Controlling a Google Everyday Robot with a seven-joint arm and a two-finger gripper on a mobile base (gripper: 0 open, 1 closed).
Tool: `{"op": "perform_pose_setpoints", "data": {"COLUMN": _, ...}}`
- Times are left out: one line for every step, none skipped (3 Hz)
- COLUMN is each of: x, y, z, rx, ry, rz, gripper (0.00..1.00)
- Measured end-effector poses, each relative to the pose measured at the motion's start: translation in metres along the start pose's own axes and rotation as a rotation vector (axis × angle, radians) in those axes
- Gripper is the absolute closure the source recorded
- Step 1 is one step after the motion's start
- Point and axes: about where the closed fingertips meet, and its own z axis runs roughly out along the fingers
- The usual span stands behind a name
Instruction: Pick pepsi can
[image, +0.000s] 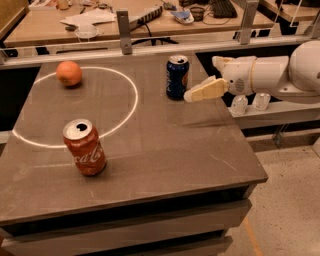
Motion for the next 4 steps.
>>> {"op": "perform_pose_setpoints", "data": {"x": -0.016, "y": 0.017, "z": 0.055, "rx": -0.103, "ry": -0.043, "rz": -0.014, "gripper": 0.03}}
{"op": "perform_pose_setpoints", "data": {"x": -0.025, "y": 0.032, "z": 0.082, "rx": -0.173, "ry": -0.062, "rz": -0.025, "gripper": 0.26}}
{"op": "perform_pose_setpoints", "data": {"x": -0.054, "y": 0.04, "z": 0.088, "rx": -0.221, "ry": -0.128, "rz": -0.068, "gripper": 0.57}}
{"op": "perform_pose_setpoints", "data": {"x": -0.087, "y": 0.043, "z": 0.082, "rx": -0.238, "ry": -0.206, "rz": -0.1, "gripper": 0.8}}
